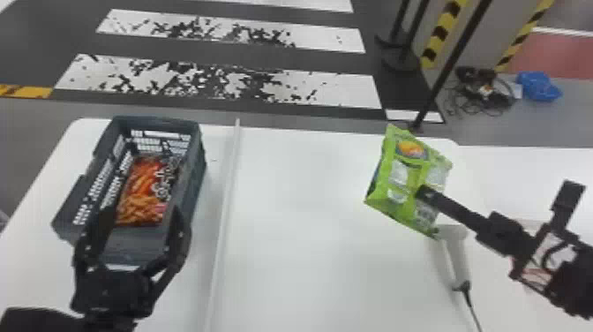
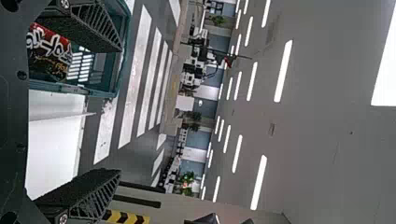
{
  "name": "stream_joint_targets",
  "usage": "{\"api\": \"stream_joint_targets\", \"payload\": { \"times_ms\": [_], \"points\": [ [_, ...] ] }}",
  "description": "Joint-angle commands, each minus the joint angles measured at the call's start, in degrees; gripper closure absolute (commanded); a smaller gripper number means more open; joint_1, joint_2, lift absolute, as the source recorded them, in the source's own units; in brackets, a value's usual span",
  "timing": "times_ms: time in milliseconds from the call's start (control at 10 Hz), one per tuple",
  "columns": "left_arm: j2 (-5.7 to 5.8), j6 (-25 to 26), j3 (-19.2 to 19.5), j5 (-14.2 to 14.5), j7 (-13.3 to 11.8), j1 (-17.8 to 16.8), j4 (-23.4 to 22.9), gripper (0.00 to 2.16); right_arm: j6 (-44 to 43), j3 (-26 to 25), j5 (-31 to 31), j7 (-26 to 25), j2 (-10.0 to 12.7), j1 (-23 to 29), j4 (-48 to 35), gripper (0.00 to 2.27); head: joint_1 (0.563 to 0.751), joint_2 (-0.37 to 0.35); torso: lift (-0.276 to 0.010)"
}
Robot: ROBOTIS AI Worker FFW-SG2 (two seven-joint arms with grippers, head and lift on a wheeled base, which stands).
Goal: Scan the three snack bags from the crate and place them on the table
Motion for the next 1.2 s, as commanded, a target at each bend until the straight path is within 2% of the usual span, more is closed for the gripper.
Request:
{"api": "stream_joint_targets", "payload": {
  "times_ms": [0,100,300,400,500,700,800,900,1100],
  "points": [
    [-0.1,-0.32,-0.02,-0.06,0.08,-0.54,1.61,0.07,-7.49,-4.6,-2.75,-5.65,1.48,-0.2,-0.1,2.11,0.695,-0.181,-0.037],
    [-0.01,-0.32,-0.02,-0.06,0.34,-0.63,1.96,0.07,-13.47,-7.06,-3.11,-13.74,3.42,-1.25,1.92,2.11,0.695,-0.204,-0.037],
    [0.16,-0.32,-0.1,0.02,0.34,-0.63,2.31,0.07,-22.79,-8.82,-2.93,-23.76,2.27,-4.77,12.65,2.11,0.695,-0.329,-0.037],
    [0.34,-0.32,-0.1,0.29,0.34,-0.63,2.31,0.07,-27.71,-8.82,-2.23,-27.27,0.87,-6.96,19.59,2.11,0.695,-0.35,-0.037],
    [0.51,-0.5,-0.19,0.38,0.34,-0.63,2.05,0.07,-32.98,-8.47,-1.96,-29.03,-0.8,-8.9,26.36,2.11,0.695,-0.35,-0.037],
    [0.6,-1.03,-0.72,0.38,0.34,-0.63,2.49,0.07,-41.77,-7.5,2.61,-32.63,-2.38,-12.15,34.53,2.11,0.695,-0.35,-0.037],
    [0.6,-1.2,-1.25,0.29,0.34,-0.63,2.4,0.07,-42.82,-7.06,3.66,-34.3,-3.88,-13.99,38.57,2.11,0.695,-0.35,-0.037],
    [0.6,-1.2,-1.69,0.11,0.34,-0.63,2.22,0.07,-43.7,-5.22,5.6,-37.38,-5.29,-15.84,42.26,2.01,0.695,-0.35,-0.037],
    [0.6,-1.2,-2.13,0.02,0.34,-0.63,1.7,0.07,-48.27,-2.23,7.62,-38.7,-6.43,-17.77,47.89,1.9,0.695,-0.35,-0.037]
  ]
}}
